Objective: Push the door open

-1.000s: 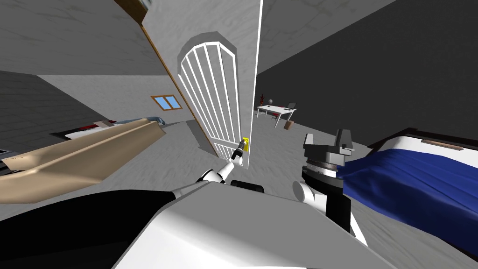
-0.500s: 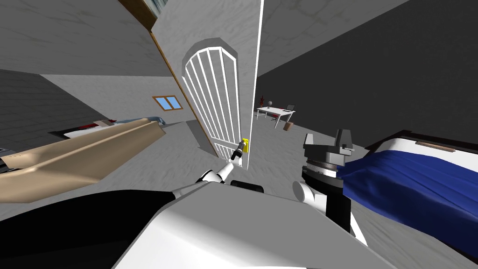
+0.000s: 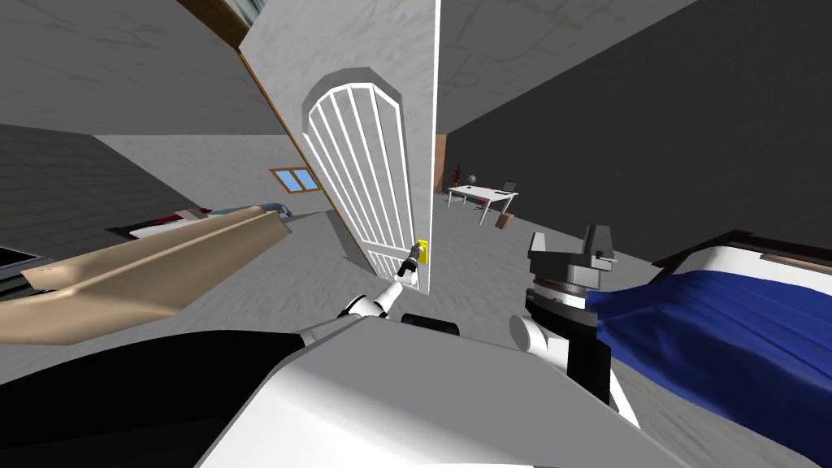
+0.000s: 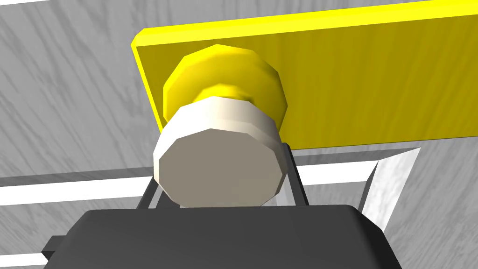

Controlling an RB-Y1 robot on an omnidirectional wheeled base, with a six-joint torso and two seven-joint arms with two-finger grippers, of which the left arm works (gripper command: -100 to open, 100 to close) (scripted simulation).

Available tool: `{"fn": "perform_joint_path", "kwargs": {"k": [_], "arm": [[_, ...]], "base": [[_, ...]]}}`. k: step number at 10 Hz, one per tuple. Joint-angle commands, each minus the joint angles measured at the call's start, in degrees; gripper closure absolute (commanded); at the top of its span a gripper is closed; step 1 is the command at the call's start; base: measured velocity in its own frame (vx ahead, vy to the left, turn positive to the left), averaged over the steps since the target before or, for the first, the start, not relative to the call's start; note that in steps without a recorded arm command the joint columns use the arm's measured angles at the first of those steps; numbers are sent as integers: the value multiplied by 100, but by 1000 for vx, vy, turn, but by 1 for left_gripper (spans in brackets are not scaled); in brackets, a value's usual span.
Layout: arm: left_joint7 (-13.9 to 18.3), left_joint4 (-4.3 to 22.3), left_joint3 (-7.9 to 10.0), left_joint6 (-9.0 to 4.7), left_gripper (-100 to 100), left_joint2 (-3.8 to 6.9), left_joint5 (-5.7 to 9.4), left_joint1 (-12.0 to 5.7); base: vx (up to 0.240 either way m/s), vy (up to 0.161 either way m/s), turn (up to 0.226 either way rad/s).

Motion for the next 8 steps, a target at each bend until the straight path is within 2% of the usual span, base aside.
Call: {"fn": "perform_joint_path", "kwargs": {"k": [1, 3, 5, 6, 7, 8], "arm": [[-5, 139, 97, -98, 100, 16, 25, -104], [-28, 158, 226, -109, 100, -22, 62, -122], [-49, 175, 339, -118, 100, -123, 95, -138], [-54, 166, 320, -113, 100, -62, 84, -114], [-78, 177, 442, -135, 100, 33, 120, -132], [-83, 183, 467, -137, 100, 50, 128, -134]], "base": [[178, -127, 57], [183, -151, 63], [160, -139, 84], [71, -42, 41], [140, -83, 46], [166, -150, 66]]}}
